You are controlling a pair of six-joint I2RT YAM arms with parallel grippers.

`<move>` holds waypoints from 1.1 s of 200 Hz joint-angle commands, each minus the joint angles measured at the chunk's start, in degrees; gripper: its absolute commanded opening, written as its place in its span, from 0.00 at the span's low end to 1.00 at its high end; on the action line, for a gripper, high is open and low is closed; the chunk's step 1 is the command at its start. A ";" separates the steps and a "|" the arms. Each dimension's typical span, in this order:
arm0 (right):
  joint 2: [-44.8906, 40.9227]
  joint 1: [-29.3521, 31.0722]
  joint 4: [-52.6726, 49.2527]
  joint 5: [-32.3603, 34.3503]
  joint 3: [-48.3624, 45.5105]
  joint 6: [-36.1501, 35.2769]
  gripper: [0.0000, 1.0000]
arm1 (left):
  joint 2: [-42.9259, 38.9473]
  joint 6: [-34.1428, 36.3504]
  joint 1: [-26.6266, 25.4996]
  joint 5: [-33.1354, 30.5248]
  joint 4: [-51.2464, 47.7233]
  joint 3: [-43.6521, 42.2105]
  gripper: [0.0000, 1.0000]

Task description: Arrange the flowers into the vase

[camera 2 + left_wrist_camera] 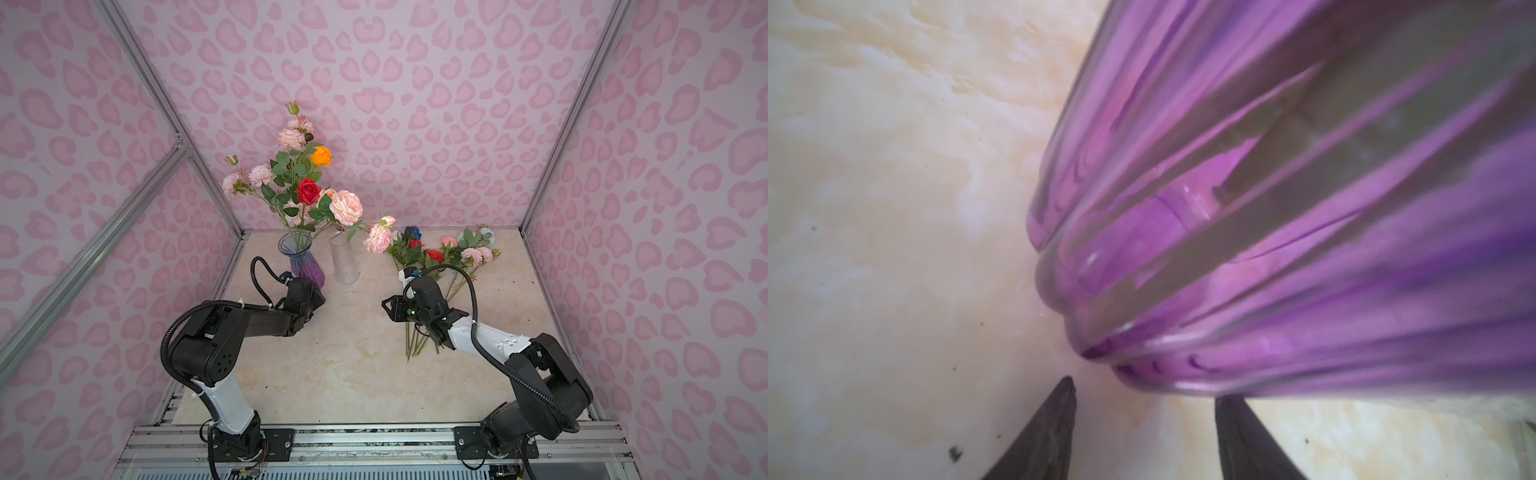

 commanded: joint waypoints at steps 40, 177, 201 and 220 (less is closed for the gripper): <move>0.10 -0.47 -2.31 0.34 1.53 -0.89 0.35 | 2.11 -0.33 0.78 2.55 -5.54 2.32 0.55; 14.94 -2.36 -4.80 -2.25 26.40 3.11 0.52 | -8.12 1.39 1.27 8.90 -4.69 -3.34 0.65; 21.13 -2.76 -5.61 -3.27 34.18 4.34 0.54 | -12.88 0.74 1.19 10.44 -5.17 -6.37 0.66; 24.36 -2.73 -7.18 -2.77 39.26 3.87 0.55 | -17.51 0.41 0.97 11.38 -5.51 -9.44 0.67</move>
